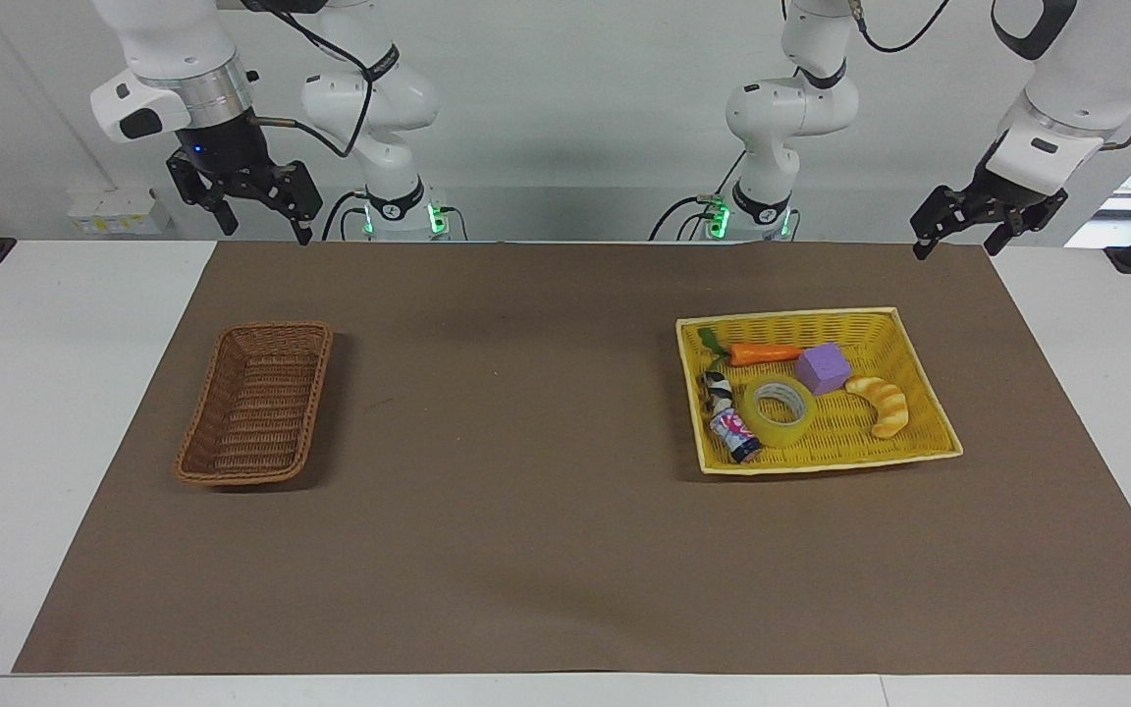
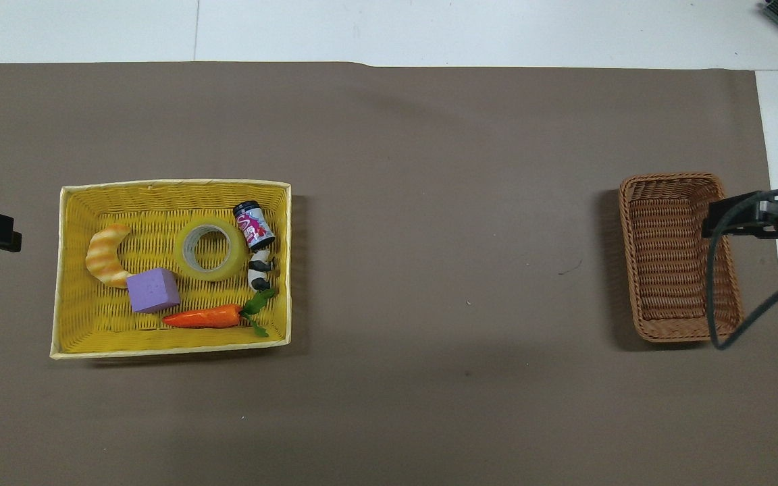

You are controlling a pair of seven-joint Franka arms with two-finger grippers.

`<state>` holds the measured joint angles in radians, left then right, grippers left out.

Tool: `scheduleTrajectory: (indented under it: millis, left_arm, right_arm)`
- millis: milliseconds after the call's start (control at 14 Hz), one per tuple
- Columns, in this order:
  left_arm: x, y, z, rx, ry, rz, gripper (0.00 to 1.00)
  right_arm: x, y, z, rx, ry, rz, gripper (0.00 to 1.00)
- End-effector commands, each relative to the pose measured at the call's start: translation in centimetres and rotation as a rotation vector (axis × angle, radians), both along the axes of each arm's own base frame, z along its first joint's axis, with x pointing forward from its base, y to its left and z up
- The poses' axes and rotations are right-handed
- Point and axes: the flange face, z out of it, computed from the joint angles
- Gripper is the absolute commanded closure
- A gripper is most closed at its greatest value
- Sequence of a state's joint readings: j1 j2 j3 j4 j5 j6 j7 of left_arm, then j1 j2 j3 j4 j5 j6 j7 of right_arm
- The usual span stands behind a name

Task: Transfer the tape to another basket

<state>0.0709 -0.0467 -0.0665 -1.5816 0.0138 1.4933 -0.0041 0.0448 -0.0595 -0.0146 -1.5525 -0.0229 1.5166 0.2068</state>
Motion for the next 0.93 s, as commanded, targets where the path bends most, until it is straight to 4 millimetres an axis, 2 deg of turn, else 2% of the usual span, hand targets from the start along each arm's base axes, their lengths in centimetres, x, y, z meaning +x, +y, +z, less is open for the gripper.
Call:
scheduleTrajectory:
  millis: [0, 857]
  left_arm:
    - [-0.55, 0.28, -0.04, -0.014, -0.009, 0.009, 0.00]
    - [-0.36, 0.24, -0.07, -0.025, -0.031, -0.032, 0.00]
  right_arm:
    - [-0.90, -0.48, 0.05, 0.007, 0.008, 0.025, 0.00]
    - [-0.99, -0.56, 0.02, 0.007, 0.012, 0.024, 0.00]
